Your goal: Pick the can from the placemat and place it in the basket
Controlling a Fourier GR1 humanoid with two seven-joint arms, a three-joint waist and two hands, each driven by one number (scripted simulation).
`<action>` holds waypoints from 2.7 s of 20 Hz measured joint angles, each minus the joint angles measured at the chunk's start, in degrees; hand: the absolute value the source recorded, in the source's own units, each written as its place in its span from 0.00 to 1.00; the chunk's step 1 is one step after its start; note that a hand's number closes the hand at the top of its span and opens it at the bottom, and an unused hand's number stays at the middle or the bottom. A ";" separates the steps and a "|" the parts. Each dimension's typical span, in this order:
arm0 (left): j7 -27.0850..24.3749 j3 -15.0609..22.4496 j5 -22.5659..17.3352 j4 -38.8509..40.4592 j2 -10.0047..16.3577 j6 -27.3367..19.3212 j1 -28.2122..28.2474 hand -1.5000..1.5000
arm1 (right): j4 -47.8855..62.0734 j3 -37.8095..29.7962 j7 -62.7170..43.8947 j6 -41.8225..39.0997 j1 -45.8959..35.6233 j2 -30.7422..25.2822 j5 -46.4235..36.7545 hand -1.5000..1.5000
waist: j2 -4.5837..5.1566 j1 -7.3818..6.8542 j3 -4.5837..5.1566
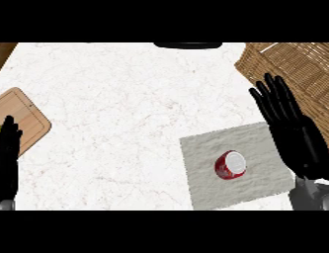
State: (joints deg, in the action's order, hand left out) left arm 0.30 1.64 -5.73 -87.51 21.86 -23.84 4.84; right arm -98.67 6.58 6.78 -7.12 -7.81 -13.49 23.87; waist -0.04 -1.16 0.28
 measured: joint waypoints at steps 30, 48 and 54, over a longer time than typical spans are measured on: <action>11.74 6.11 -0.70 6.64 1.59 13.29 -13.88 0.50 | -15.46 -6.93 5.44 -5.14 21.01 -20.86 -35.57 0.00 | -0.35 3.63 0.05; 11.25 3.33 3.78 9.83 -2.96 16.91 -17.00 0.50 | -28.99 -14.36 -10.70 -19.86 24.60 -16.91 -31.95 0.00 | -0.01 1.54 -0.27; 13.05 1.90 4.73 7.93 -3.46 18.28 -16.96 0.50 | -25.29 -11.47 -8.21 -17.95 23.26 -11.24 -40.48 0.00 | -0.01 1.32 -0.28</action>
State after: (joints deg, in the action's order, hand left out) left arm 13.35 3.53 -1.00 -79.59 18.41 -5.56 -12.12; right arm -123.96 -4.89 -1.42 -25.07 15.46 -24.73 -16.61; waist -0.04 0.16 0.00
